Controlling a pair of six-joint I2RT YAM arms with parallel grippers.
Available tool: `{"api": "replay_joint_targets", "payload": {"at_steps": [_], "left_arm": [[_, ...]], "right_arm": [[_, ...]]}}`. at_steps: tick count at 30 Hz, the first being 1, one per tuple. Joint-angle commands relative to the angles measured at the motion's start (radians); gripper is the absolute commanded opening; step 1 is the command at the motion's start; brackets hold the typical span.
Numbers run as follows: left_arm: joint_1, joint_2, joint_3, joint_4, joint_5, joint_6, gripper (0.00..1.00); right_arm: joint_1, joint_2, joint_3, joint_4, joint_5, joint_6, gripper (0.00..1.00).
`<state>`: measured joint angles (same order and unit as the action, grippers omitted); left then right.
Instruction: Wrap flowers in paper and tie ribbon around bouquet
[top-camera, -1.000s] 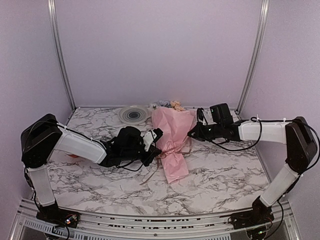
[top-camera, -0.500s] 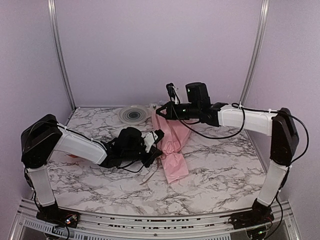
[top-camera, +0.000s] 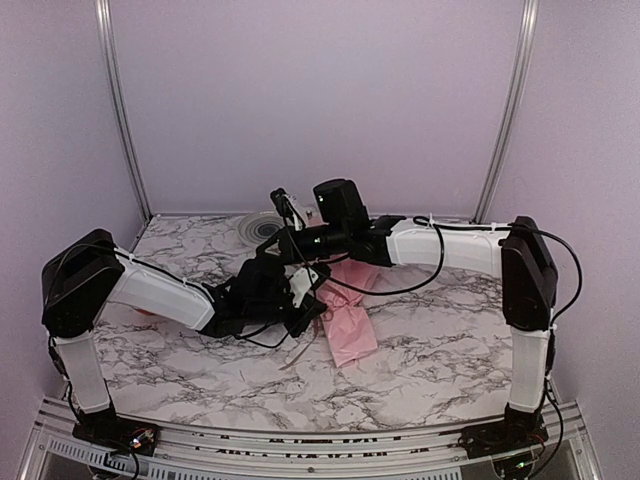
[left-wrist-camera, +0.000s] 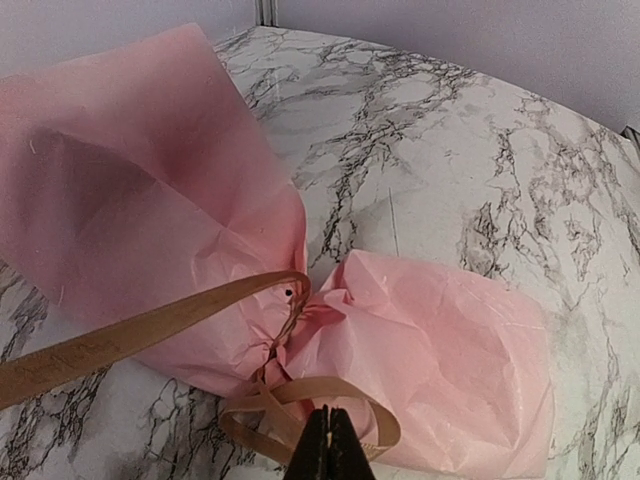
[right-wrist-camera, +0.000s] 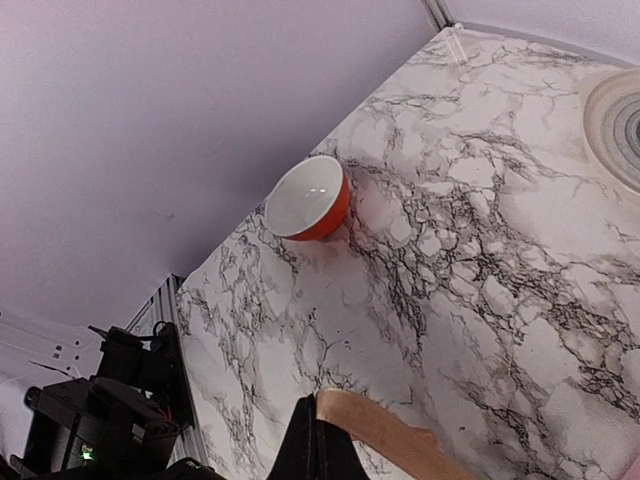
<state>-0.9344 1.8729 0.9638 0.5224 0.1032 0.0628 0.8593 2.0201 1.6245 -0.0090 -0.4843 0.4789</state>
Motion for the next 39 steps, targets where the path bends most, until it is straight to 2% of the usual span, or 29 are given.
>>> {"api": "replay_joint_targets", "payload": {"at_steps": [1,3,7,10,15,20,27,32,36,39], "left_arm": [[-0.004,-0.035,0.001,-0.017,-0.003,0.007,0.0],[-0.004,-0.035,0.001,-0.017,-0.003,0.008,0.0],[-0.005,-0.037,0.0,-0.017,-0.006,0.009,0.0],[-0.006,-0.035,0.001,-0.016,-0.004,0.008,0.0],[-0.005,-0.033,0.0,-0.017,-0.004,0.008,0.0],[-0.006,-0.037,-0.005,-0.016,-0.005,0.006,0.0],[-0.006,-0.044,-0.014,-0.016,-0.012,0.009,0.0],[-0.006,-0.043,-0.018,-0.016,-0.024,0.018,0.0],[-0.006,-0.044,-0.019,-0.016,-0.021,0.02,0.0],[-0.006,-0.047,-0.017,-0.017,-0.022,0.022,0.0]], "right_arm": [[0.016,0.02,0.048,-0.003,-0.037,0.011,0.01],[0.017,0.02,0.047,-0.007,-0.038,0.008,0.09],[0.016,0.017,0.047,-0.019,-0.042,-0.002,0.34],[0.016,0.01,0.049,-0.025,-0.044,-0.015,0.42],[0.012,-0.002,0.07,-0.062,-0.036,-0.052,0.47],[-0.01,-0.01,0.08,-0.11,0.008,-0.063,0.47],[-0.068,-0.009,0.106,-0.305,0.157,-0.115,0.48],[-0.084,0.015,0.147,-0.406,0.137,-0.183,0.52],[-0.1,0.021,0.164,-0.413,0.05,-0.202,0.63],[-0.109,0.066,0.239,-0.514,0.087,-0.223,0.62]]}}
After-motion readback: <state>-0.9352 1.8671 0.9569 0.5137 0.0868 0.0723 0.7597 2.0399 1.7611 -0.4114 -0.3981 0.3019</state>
